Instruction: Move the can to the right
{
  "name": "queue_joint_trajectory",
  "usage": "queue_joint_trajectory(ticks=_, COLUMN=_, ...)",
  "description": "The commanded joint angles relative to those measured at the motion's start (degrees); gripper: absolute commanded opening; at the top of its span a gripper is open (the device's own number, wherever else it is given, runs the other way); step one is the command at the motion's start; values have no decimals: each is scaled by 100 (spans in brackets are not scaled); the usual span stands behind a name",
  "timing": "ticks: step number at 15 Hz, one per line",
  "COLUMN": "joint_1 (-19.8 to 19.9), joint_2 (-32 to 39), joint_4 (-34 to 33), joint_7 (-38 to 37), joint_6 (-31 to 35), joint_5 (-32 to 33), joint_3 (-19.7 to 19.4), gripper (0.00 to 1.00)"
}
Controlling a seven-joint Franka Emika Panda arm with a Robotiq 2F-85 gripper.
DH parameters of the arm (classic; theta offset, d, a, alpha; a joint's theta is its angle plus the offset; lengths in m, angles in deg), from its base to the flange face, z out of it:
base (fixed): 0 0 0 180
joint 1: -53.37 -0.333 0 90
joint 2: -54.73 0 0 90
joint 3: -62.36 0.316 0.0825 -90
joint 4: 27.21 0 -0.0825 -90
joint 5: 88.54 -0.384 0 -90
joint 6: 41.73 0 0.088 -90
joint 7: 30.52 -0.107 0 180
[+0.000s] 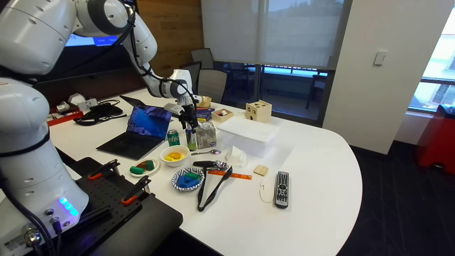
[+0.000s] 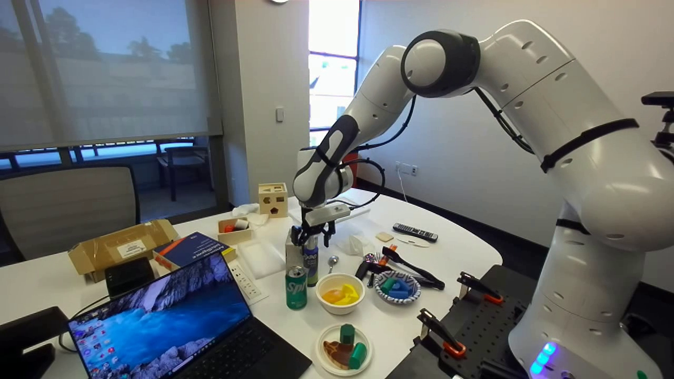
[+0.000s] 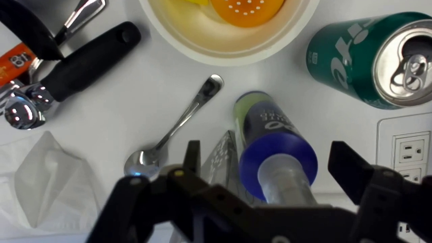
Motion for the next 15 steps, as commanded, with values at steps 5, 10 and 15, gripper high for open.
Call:
queue_joint_trajectory(ticks=5, joint_1=-137, joint_2=169, joint_4=-342, joint_7=-189, joint_6=-203, joint_5=-1, joint_3=-86, gripper=34)
queue_joint_trajectory(ticks=10, joint_1=-189, joint_2=14, joint_4=-224, joint_7=-204, joint_6=-228, joint_5=4, joint_3=-107, gripper=31)
queue_joint_trajectory(ticks=15, joint_1=-19, joint_2=-749, joint_4=307, joint_7=-278, joint_6=-421, joint_5=-52, joint_3=-247, gripper=31)
